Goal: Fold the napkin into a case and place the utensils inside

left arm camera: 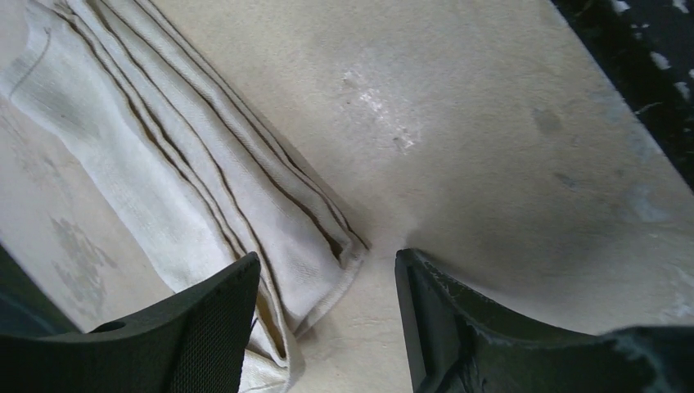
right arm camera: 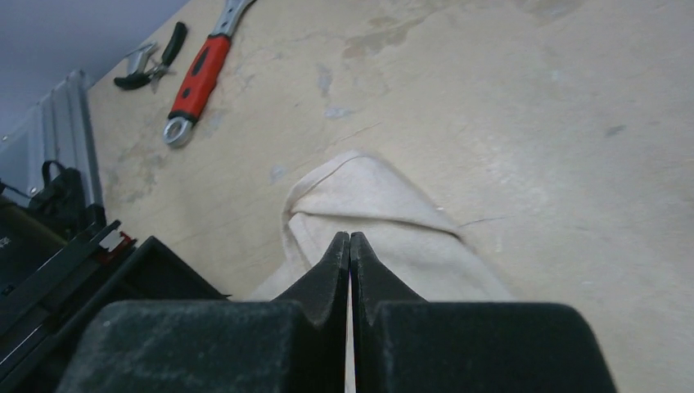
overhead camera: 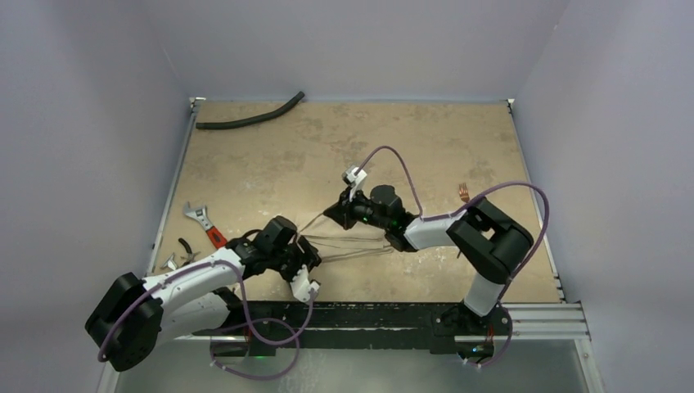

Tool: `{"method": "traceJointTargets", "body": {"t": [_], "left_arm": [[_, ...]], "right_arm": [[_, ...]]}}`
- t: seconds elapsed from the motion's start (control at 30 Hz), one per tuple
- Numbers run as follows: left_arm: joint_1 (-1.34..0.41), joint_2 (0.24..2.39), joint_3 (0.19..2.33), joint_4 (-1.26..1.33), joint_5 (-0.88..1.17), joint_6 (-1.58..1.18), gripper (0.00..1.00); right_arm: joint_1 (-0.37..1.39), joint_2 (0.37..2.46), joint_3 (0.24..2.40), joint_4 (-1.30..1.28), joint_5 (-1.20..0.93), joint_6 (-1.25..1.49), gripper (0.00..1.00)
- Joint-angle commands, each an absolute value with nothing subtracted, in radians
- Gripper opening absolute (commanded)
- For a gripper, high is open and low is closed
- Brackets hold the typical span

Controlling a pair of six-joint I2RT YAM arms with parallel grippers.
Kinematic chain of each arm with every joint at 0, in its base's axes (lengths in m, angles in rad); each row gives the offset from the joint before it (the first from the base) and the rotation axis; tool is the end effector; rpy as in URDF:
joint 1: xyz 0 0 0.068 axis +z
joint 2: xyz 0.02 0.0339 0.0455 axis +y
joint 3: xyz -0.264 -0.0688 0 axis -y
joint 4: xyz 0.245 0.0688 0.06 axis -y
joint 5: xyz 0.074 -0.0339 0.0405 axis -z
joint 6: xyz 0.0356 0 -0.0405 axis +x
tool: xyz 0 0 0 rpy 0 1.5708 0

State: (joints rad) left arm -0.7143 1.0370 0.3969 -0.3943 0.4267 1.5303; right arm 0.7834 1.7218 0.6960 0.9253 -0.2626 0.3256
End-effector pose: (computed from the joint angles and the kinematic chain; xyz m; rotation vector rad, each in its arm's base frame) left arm 0.1206 -0.1241 0.1511 2.2973 0.9417 -0.2226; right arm 0.2385 0.2506 0.1852 -0.6066 1.6735 1.0399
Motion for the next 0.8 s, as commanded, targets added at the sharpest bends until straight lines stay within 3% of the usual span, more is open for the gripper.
{"method": "traceJointTargets", "body": {"t": [0.0,0.6,0.77], "left_arm": [[-0.711,1.081,0.378,-0.338,0.452,1.575,0.6],[-0.691,1.093,0.277,-0.411,0.436,1.926,0.59],[-0.689,1.159,0.247,-0.267,0.423,1.92,0.59]], "right_arm": [[0.808,1.788,0.681,1.063,-0.388,0.375,0.0],[0.84,1.976,0.611,1.127,-0.317,0.419,0.0],[0.84,1.983,0.588,1.15,-0.288,0.446,0.0]]}}
